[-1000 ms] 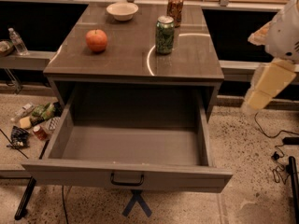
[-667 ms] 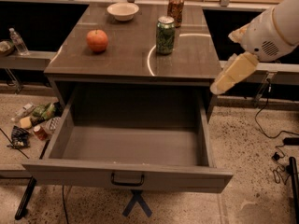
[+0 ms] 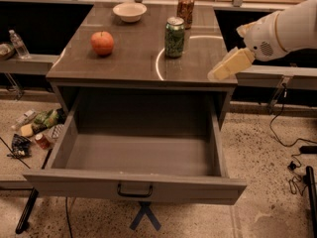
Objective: Place green can into top drawer
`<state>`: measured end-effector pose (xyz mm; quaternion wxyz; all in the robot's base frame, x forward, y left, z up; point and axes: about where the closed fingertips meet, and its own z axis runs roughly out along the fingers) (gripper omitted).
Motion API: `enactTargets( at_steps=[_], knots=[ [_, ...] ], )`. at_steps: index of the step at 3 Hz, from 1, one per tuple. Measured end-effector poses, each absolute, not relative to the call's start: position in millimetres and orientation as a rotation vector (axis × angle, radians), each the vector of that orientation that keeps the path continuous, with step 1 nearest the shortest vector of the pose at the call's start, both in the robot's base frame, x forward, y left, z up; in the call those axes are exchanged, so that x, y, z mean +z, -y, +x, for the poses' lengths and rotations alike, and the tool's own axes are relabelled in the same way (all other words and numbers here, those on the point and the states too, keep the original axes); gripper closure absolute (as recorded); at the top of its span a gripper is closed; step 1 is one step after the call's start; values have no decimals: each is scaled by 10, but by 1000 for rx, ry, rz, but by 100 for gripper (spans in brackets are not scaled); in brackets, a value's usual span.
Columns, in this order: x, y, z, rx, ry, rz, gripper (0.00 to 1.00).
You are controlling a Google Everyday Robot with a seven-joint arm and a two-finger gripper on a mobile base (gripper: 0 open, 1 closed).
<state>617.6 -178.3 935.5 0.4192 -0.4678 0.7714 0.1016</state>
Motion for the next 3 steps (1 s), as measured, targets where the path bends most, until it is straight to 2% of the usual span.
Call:
enactTargets(
  at_steps=[2,3],
  knots=[
    [9295,1640,6377,305,-1901,-1152,0],
    [9246,1549,6846,325,-1900,-1043,0]
  ],
)
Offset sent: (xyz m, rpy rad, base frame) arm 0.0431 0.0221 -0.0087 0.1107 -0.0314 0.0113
